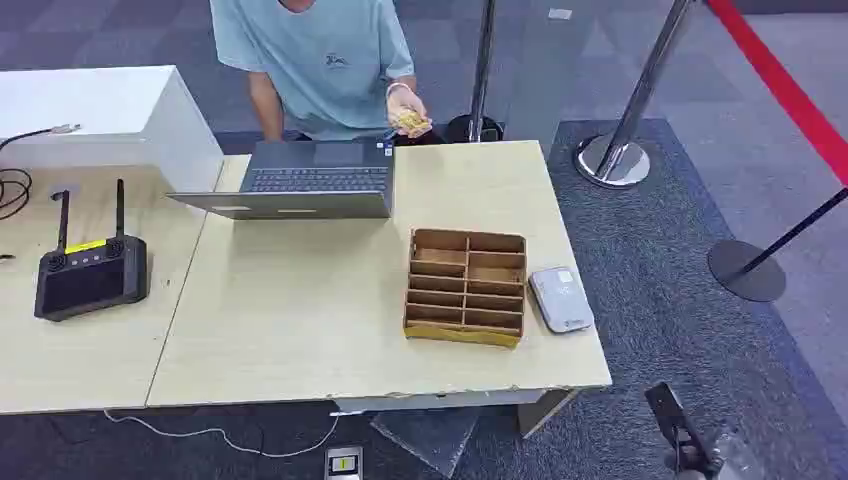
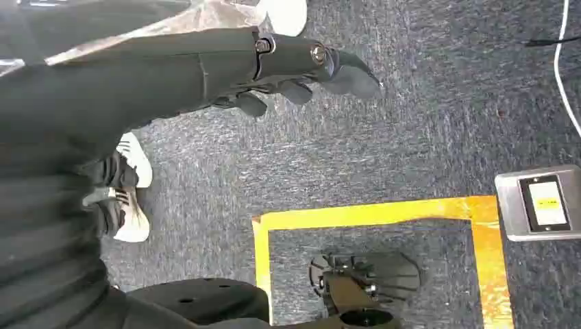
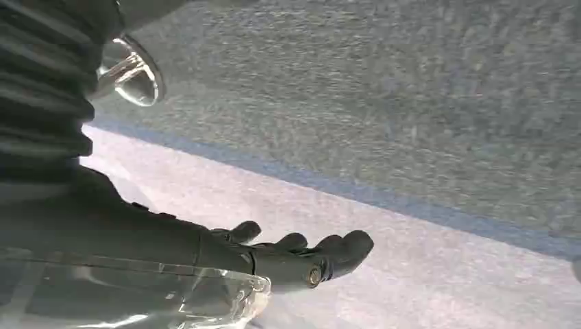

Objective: Pass the card to the sensor for recognition and then transmit it.

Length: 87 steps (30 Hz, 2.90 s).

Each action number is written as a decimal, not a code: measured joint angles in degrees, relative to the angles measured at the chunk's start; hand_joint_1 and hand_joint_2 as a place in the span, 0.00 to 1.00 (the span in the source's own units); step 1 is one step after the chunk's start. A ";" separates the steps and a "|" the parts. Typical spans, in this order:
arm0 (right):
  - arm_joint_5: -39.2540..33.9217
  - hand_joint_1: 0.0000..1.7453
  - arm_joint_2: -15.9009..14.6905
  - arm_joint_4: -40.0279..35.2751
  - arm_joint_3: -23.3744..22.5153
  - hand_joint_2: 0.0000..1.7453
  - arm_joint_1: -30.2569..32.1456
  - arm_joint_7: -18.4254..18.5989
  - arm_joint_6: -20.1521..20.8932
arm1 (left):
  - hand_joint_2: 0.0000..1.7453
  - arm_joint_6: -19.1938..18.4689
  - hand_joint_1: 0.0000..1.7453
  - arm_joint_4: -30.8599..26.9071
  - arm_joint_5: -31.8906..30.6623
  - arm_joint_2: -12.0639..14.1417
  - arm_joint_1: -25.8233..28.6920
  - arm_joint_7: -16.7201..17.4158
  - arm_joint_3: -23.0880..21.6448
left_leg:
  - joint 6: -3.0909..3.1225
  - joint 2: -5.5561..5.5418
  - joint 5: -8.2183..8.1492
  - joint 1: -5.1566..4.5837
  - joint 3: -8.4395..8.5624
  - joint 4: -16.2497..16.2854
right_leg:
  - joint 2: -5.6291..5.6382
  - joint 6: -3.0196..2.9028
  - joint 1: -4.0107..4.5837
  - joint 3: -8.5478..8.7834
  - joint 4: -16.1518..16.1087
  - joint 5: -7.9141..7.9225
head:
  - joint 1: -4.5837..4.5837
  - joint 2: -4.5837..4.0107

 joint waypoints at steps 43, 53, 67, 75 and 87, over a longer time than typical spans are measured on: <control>-0.85 0.00 9.40 -62.08 -9.87 1.00 5.80 -12.88 -2.71 | 1.00 0.39 0.00 0.02 1.42 0.92 -0.02 0.72 0.00 | 0.00 -0.04 0.00 0.00 -0.04 0.00 | -0.03 0.02 0.01 0.05 0.02 -0.01 | 0.00 0.00; 0.00 0.00 6.93 -75.07 7.15 1.00 6.40 -4.26 -2.63 | 1.00 0.65 0.00 0.02 1.36 1.03 -0.05 -0.02 0.00 | 0.00 -0.03 0.01 0.00 -0.07 0.00 | -0.05 0.02 0.01 0.07 0.03 -0.01 | 0.00 0.00; -0.55 0.00 3.34 -80.35 32.11 1.00 -2.57 -0.87 -1.42 | 1.00 0.52 0.00 0.02 0.24 1.42 -0.21 -0.66 0.00 | -0.03 -0.03 0.03 0.02 -0.09 0.00 | -0.07 0.03 0.02 0.01 0.06 -0.02 | 0.00 0.00; -0.90 0.00 2.12 -80.63 37.83 1.00 -3.92 -0.87 -0.88 | 1.00 0.52 0.00 0.02 0.18 1.44 -0.20 -0.68 0.00 | -0.02 -0.03 0.01 0.01 -0.15 0.00 | -0.06 0.07 0.01 -0.02 0.05 -0.04 | 0.00 0.00; -3.76 0.00 3.21 -75.06 47.21 1.00 -9.91 -2.56 4.45 | 1.00 -0.15 0.00 0.02 -0.55 1.42 -0.26 -0.68 -0.07 | -0.03 -0.03 0.02 0.03 -0.15 0.00 | -0.07 0.07 0.02 -0.03 0.05 -0.05 | 0.00 0.00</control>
